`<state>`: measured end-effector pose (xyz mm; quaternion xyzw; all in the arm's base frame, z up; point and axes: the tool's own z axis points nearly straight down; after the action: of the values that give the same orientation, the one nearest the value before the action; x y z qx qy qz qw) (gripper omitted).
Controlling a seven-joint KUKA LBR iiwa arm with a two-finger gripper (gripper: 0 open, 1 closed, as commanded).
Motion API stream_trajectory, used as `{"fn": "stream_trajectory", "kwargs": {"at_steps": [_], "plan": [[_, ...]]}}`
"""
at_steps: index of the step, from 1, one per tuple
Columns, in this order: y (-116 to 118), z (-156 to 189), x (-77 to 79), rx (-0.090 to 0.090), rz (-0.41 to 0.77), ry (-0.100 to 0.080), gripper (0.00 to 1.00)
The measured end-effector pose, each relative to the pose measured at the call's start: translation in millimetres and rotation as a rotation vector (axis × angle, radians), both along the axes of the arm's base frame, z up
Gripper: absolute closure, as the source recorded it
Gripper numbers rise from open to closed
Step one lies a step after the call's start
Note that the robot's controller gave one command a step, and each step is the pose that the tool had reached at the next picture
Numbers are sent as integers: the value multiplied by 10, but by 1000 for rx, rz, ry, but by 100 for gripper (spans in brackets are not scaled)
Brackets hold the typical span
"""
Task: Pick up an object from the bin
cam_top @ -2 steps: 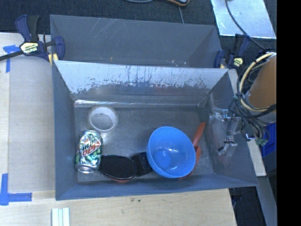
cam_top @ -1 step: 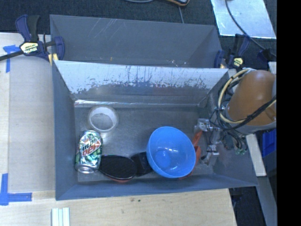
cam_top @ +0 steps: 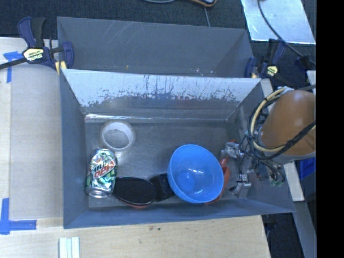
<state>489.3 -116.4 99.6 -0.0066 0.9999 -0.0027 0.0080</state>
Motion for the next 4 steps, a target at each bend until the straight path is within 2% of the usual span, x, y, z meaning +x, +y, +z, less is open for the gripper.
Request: {"fn": "stream_trajectory", "kwargs": {"at_steps": [1, 2, 3, 4], "plan": [[678, -295, 227, 4, 14, 5, 0], [599, -291, 175, 2, 4, 1, 0], [1079, -293, 7, 1, 100, 0, 100], [1079, -293, 6, 1, 100, 1, 100]]}}
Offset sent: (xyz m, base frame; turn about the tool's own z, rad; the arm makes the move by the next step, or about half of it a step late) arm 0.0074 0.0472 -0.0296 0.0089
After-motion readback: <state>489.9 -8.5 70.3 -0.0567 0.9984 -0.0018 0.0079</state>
